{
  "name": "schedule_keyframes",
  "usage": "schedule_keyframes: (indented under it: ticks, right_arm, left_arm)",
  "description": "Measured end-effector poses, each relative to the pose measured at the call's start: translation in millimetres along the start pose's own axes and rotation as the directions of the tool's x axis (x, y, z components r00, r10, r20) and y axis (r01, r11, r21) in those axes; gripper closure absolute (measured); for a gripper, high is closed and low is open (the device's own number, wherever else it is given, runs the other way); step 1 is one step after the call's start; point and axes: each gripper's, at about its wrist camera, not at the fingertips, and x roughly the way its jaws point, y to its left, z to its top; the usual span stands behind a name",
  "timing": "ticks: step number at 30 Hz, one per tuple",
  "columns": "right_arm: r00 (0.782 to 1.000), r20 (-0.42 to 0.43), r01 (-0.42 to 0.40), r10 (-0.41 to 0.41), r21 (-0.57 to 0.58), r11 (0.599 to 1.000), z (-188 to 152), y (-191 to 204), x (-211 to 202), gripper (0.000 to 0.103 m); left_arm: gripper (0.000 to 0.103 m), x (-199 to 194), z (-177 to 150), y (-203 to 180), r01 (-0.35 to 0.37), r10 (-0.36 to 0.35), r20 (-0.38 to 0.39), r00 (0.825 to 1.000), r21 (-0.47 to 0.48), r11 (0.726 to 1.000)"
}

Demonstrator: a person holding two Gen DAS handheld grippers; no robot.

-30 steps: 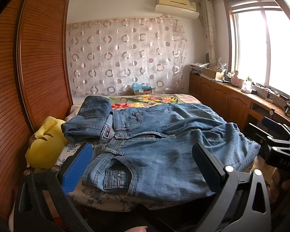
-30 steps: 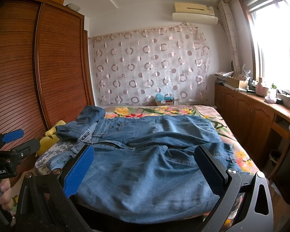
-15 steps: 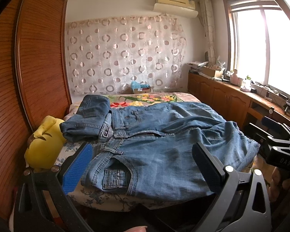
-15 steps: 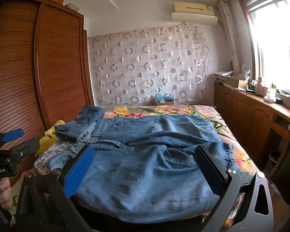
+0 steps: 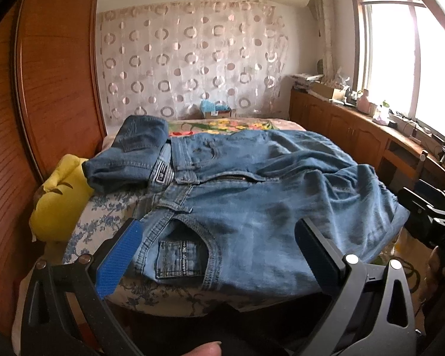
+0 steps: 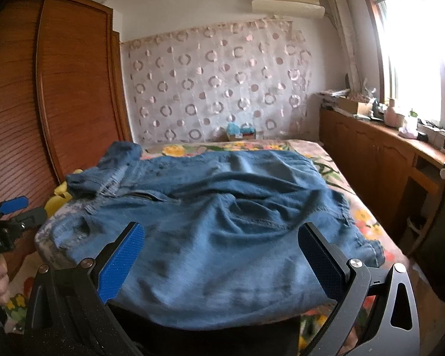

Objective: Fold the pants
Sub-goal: 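Move both tools down toward the jeans' waistband and leg edge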

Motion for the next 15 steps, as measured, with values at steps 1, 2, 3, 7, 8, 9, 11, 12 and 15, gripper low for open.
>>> schedule_keyframes:
  ticks: [1, 2, 3, 7, 8, 9, 11, 12, 15]
  right_arm:
    - [1.0, -0.006, 0.007, -0.007, 0.0, 1.0, 0, -1, 1, 0.0]
    - [1.0, -0.017, 0.014, -0.014, 0.002, 1.0, -1, -4, 3, 0.0]
    - [1.0, -0.023, 0.018, -0.018, 0.004, 1.0, -2, -4, 4, 0.0]
    - [0.998, -0.046, 0.043, -0.042, 0.015, 0.999, -1, -7, 3, 0.0]
    - [0.998, -0.05, 0.048, -0.047, 0.019, 0.999, -2, -9, 2, 0.0]
    - [0.997, -0.055, 0.052, -0.05, 0.027, 0.998, -2, -10, 1, 0.0]
    - [0.996, -0.064, 0.058, -0.056, 0.035, 0.998, -3, -9, -2, 0.0]
    - [0.996, -0.068, 0.063, -0.06, 0.034, 0.997, -3, -8, -2, 0.0]
    - [0.995, -0.076, 0.072, -0.069, 0.038, 0.997, -5, -7, -5, 0.0]
  left_arm:
    - [0.0, 2, -1, 2, 0.0, 0.0, -0.006, 1.0, 0.0, 1.0]
    - [0.0, 4, -1, 3, -0.001, 0.001, -0.011, 1.0, 0.0, 1.0]
    - [0.0, 6, -1, 5, 0.0, 0.0, -0.015, 1.0, 0.0, 1.0]
    - [0.0, 14, -3, 12, -0.009, 0.009, -0.035, 0.999, 0.0, 1.0]
    - [0.0, 17, -4, 15, -0.014, 0.014, -0.041, 0.999, 0.002, 1.0]
    - [0.0, 20, -4, 17, -0.02, 0.02, -0.047, 0.999, 0.002, 1.0]
    - [0.0, 25, -6, 23, -0.034, 0.033, -0.063, 0.997, -0.004, 0.999]
    - [0.0, 28, -7, 27, -0.05, 0.049, -0.072, 0.996, -0.006, 0.999]
    - [0.0, 37, -11, 38, -0.094, 0.092, -0.095, 0.991, -0.012, 0.996]
